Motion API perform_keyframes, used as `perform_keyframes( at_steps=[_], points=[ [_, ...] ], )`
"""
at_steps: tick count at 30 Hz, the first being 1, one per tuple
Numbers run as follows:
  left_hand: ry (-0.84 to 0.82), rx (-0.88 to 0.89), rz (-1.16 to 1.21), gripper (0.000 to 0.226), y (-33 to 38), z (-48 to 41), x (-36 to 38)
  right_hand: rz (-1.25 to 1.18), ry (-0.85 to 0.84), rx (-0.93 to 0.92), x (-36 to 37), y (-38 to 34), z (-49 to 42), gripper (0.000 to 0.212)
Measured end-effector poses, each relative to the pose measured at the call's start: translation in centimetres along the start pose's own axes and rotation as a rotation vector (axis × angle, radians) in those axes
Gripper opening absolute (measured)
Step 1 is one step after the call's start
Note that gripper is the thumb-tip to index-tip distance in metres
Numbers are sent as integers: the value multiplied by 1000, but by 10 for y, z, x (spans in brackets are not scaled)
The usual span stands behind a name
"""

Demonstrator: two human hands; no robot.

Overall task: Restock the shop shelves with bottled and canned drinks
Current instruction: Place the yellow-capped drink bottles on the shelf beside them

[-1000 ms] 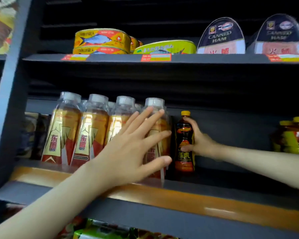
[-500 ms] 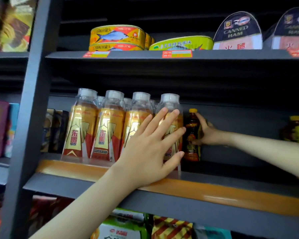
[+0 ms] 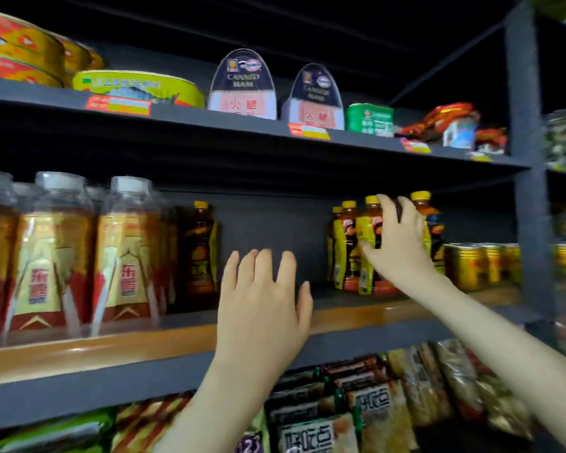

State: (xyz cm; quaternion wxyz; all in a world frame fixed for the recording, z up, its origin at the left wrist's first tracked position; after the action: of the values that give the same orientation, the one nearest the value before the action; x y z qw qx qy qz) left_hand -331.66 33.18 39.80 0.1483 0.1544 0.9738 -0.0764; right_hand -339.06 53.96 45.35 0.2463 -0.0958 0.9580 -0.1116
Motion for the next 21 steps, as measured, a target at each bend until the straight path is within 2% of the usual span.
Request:
perform_keyframes(
  at_steps=[3,5,9,12,16,21],
  points=[
    [7,51,22,47,34,-1,21,165,15,75,-6,51,-2,90],
    [38,68,13,43,49,0,28,160,-31,131,-3,81,-6,94],
    [94,90,-36,34,71,9,34,-176,-219,211,19,124,-13,104],
    [114,68,-96,34,75,13,36,-300,-227,186,27,140,-18,107],
    [114,53,-154,34,77,15,37,-486,-107,53,18,146,-16,102],
    [31,14,-214,43,82,22,36,-671,269,-300,-48,136,11,86]
  ],
)
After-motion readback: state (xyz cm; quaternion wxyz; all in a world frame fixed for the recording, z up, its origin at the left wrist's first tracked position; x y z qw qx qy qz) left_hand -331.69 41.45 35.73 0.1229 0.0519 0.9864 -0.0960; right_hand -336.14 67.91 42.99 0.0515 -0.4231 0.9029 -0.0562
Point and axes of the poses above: each hand's wrist, its own z-axis away from the middle knuckle, its own x-axis out of the palm, y = z × x, the point moved 10 cm from there along -z, towards the middle knuckle, and after that the axes turned 5 degrees about z, right-handed, at the moved point
